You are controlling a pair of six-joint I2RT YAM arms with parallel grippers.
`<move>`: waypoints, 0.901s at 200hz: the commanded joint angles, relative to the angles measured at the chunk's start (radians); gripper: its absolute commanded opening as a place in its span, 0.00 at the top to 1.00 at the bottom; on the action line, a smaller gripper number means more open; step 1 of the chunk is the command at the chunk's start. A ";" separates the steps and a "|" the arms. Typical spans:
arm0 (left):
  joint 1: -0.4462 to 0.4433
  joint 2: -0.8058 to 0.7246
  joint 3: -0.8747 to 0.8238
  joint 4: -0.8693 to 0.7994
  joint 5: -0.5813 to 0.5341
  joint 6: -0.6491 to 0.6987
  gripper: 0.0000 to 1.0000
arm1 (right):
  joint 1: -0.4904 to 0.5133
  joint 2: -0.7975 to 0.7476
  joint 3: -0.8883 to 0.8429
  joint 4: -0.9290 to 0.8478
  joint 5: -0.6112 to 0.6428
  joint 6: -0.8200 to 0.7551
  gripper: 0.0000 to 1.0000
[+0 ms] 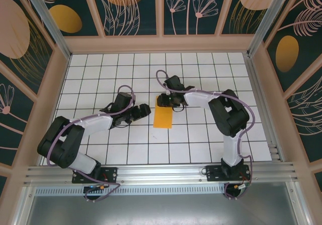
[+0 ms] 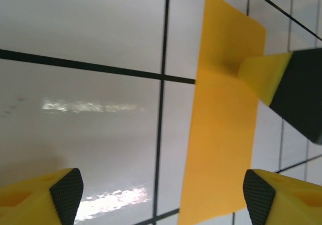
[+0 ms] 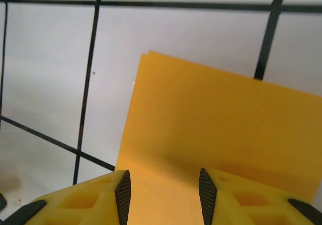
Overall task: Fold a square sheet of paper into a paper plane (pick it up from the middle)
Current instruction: Rotate the square sheet of paper at the center of the table.
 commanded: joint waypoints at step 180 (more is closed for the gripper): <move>-0.126 0.053 0.011 0.015 0.127 -0.128 0.19 | -0.077 0.109 0.028 -0.036 0.138 0.110 0.57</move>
